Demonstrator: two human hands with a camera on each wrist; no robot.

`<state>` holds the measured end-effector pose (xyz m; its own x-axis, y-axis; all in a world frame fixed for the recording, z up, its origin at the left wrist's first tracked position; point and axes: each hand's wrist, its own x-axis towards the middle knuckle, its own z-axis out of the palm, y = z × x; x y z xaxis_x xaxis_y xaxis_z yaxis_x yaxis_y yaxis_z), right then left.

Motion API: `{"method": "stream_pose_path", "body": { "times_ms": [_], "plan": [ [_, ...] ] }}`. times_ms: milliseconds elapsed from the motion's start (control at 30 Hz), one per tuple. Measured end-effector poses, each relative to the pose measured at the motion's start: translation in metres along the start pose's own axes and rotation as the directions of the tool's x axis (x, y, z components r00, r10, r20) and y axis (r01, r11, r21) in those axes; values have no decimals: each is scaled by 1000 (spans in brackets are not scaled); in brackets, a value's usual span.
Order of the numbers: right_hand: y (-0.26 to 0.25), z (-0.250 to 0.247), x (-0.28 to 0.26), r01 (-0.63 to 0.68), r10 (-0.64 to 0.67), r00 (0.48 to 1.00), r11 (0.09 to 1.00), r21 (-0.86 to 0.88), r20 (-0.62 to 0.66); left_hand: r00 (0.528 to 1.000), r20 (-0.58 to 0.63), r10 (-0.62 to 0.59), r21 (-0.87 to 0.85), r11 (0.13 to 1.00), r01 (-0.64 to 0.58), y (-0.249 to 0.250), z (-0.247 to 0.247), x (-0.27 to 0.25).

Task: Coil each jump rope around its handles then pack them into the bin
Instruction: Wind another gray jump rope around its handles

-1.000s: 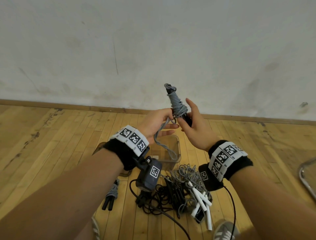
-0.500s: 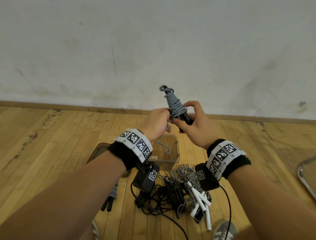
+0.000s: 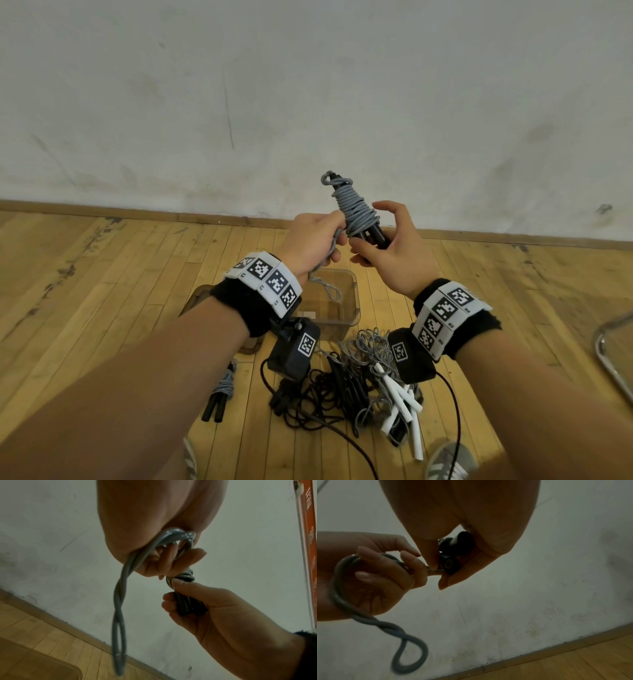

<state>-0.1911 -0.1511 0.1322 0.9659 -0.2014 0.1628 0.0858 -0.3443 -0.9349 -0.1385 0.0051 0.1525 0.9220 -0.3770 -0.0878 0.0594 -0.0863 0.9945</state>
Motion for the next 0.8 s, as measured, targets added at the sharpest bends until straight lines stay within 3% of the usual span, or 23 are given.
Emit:
{"method": "stream_pose_path", "body": {
  "times_ms": [133, 267, 400, 533, 633, 700, 800],
  "plan": [
    [10, -1, 4, 42, -53, 996, 989, -142, -74, 995, 29, -92, -76, 993, 94, 0, -3, -2],
    [9, -3, 3, 86, -112, 992, 941, -327, -60, 994, 79, -76, -70, 994, 81, -3, -1, -3],
    [8, 2, 4, 141, -158, 987, 944, -299, -33, 997, 57, -42, -114, 992, 49, -1, 1, 0],
    [8, 9, 2, 191, -185, 981, 931, -311, 49, 999, -39, 33, -23, 999, -34, -6, 1, 4],
    [6, 13, -2, 157, -132, 982, 970, -187, 138, 992, -123, 41, 20, 999, -39, -11, -2, 8],
    [1, 13, -2, 66, -65, 987, 998, -3, 147, 995, -101, 9, -50, 999, -14, -11, -6, 9],
    [-6, 11, -3, -69, 28, 987, 964, 256, 158, 1000, -14, -24, -165, 986, 21, -6, -7, 8]
  ]
}}
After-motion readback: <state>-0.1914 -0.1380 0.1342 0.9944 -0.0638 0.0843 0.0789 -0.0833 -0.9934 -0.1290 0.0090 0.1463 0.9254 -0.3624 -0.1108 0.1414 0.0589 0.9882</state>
